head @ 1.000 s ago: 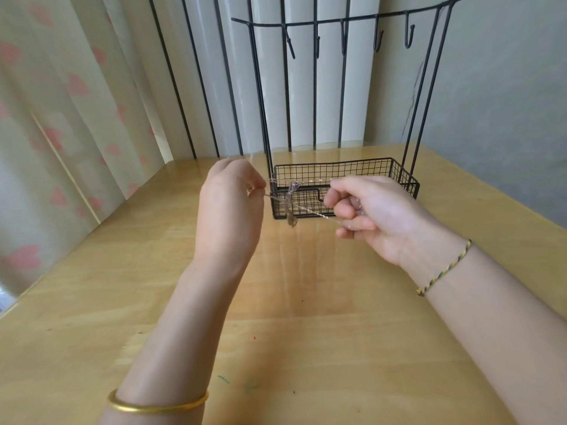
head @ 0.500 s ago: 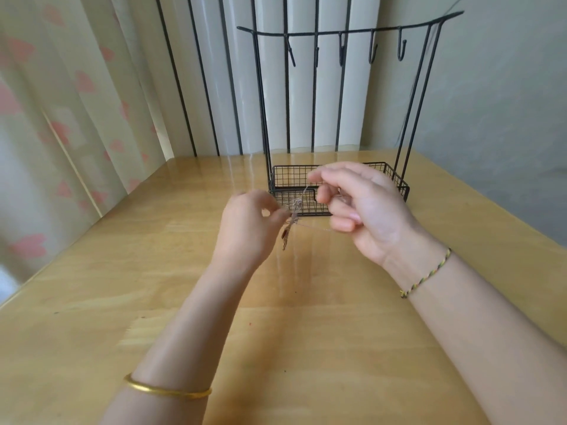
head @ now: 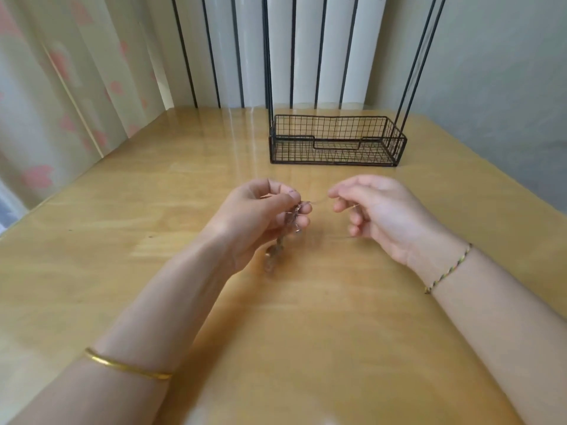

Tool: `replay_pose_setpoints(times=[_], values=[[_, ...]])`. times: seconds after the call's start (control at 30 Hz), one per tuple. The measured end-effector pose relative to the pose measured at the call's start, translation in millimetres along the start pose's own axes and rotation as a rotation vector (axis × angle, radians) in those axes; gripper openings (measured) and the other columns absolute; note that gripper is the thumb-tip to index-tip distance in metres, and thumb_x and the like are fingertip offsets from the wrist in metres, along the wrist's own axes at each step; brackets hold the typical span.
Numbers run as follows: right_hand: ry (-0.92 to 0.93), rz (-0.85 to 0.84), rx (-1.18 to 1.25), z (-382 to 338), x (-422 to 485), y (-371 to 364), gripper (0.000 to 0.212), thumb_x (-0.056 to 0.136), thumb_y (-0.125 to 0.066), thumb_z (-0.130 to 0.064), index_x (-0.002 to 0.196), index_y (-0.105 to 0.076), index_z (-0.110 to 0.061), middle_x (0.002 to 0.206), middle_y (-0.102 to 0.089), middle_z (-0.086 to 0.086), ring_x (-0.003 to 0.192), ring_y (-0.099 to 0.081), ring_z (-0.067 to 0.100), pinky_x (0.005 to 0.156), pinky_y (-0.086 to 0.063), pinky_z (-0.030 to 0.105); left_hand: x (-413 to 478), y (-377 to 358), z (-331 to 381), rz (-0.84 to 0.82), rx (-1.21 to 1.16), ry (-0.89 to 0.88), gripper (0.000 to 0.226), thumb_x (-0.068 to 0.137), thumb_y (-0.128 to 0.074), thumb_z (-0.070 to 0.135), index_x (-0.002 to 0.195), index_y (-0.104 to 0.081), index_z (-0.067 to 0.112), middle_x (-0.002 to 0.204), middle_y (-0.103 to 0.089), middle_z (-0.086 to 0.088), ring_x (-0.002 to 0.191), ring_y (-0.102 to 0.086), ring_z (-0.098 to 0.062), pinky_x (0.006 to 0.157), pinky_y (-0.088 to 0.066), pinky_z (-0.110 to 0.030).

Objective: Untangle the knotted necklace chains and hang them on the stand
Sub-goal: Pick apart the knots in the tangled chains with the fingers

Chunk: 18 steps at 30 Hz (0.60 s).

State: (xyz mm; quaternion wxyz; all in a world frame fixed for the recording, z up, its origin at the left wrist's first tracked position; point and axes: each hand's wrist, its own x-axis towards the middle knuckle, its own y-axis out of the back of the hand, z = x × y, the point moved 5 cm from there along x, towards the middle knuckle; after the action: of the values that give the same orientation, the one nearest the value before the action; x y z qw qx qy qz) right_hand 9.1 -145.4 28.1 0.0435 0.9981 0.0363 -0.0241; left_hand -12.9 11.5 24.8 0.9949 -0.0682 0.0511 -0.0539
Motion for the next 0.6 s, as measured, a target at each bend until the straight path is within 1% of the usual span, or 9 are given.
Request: replay_pose_setpoints(times=[0.07,0.13,0.17,0.23,0.33,0.43,0.47,0.53,0.6], values=[[0.085,0.074,-0.181,5.3,1.1,0.4,0.011,0.089,-0.053,-0.005,0.091,-0.062,-0.011,0.078,-0.057,0.001,0.061,-0.049,0.009,0.055,-0.043,0.020,0.3,-1.9,-7.5,0.016,-0.025,0.007,0.010,0.092,-0.055,0.006,0.084,-0.052,0.011,0.074,-0.069,-0.006,0.058,-0.066,-0.014,0.054,-0.055,-0.024],[0.230,0.139,-0.392,1.4,-0.9,-1.2,0.012,0.085,-0.058,-0.007,0.092,-0.064,-0.014,0.083,-0.059,-0.007,0.073,-0.052,0.002,0.063,-0.041,0.010,1.6,-0.6,-10.4,0.051,-0.065,-0.012,0.012,0.091,-0.056,0.002,0.085,-0.051,0.010,0.077,-0.069,-0.009,0.062,-0.069,-0.015,0.052,-0.055,-0.026],[0.284,0.146,-0.442,-2.1,-3.5,-3.5,0.010,0.084,-0.060,-0.008,0.090,-0.065,-0.014,0.083,-0.059,-0.010,0.075,-0.051,-0.001,0.066,-0.039,0.007,1.8,0.9,-9.7,0.071,-0.077,-0.031,0.012,0.090,-0.056,0.000,0.086,-0.050,0.010,0.079,-0.068,-0.011,0.065,-0.070,-0.016,0.052,-0.055,-0.026],[0.315,0.117,-0.434,-4.6,-8.8,-8.3,0.005,0.084,-0.062,-0.013,0.083,-0.067,-0.015,0.081,-0.061,-0.012,0.073,-0.052,-0.003,0.067,-0.038,0.005,1.9,4.4,-8.9,0.094,-0.118,-0.057,0.015,0.088,-0.057,-0.004,0.089,-0.049,0.009,0.081,-0.067,-0.012,0.070,-0.071,-0.018,0.056,-0.057,-0.029],[0.333,0.063,-0.410,-7.8,-17.9,-16.2,0.012,0.083,-0.066,-0.024,0.074,-0.065,-0.016,0.072,-0.061,-0.011,0.069,-0.052,-0.004,0.066,-0.038,0.007,0.8,8.0,-7.9,0.108,-0.207,-0.069,0.019,0.084,-0.059,-0.007,0.091,-0.051,0.009,0.074,-0.067,-0.008,0.070,-0.071,-0.017,0.068,-0.060,-0.035],[0.364,0.040,-0.488,-8.5,-24.9,-23.8,0.015,0.078,-0.070,-0.034,0.076,-0.065,-0.019,0.082,-0.064,-0.011,0.082,-0.056,0.000,0.072,-0.040,0.013,-1.0,6.6,-8.1,0.117,-0.213,-0.063,0.020,0.080,-0.064,-0.002,0.089,-0.055,0.014,0.071,-0.071,0.000,0.073,-0.069,-0.011,0.077,-0.055,-0.030],[0.371,0.047,-0.527,-7.6,-25.3,-25.9,0.017,0.076,-0.071,-0.037,0.078,-0.065,-0.021,0.086,-0.063,-0.011,0.085,-0.055,0.001,0.071,-0.039,0.013,-1.0,5.3,-8.8,0.111,-0.219,-0.056,0.020,0.080,-0.065,0.000,0.089,-0.056,0.015,0.073,-0.072,0.001,0.074,-0.069,-0.010,0.076,-0.055,-0.027],[0.393,0.084,-0.598,-6.1,-25.5,-29.6,0.021,0.072,-0.071,-0.040,0.079,-0.064,-0.022,0.086,-0.059,-0.014,0.083,-0.051,-0.001,0.066,-0.034,0.008,-2.0,2.2,-10.4,0.098,-0.256,-0.039,0.020,0.080,-0.066,0.002,0.092,-0.056,0.015,0.075,-0.073,0.001,0.072,-0.069,-0.009,0.066,-0.054,-0.020],[0.423,0.130,-0.624,-5.5,-25.1,-32.0,0.018,0.073,-0.072,-0.036,0.079,-0.065,-0.020,0.084,-0.058,-0.013,0.081,-0.050,0.001,0.067,-0.036,0.009,-3.6,-0.6,-10.3,0.097,-0.272,-0.035,0.020,0.080,-0.066,0.003,0.093,-0.057,0.014,0.075,-0.073,0.001,0.071,-0.069,-0.008,0.063,-0.053,-0.018]])
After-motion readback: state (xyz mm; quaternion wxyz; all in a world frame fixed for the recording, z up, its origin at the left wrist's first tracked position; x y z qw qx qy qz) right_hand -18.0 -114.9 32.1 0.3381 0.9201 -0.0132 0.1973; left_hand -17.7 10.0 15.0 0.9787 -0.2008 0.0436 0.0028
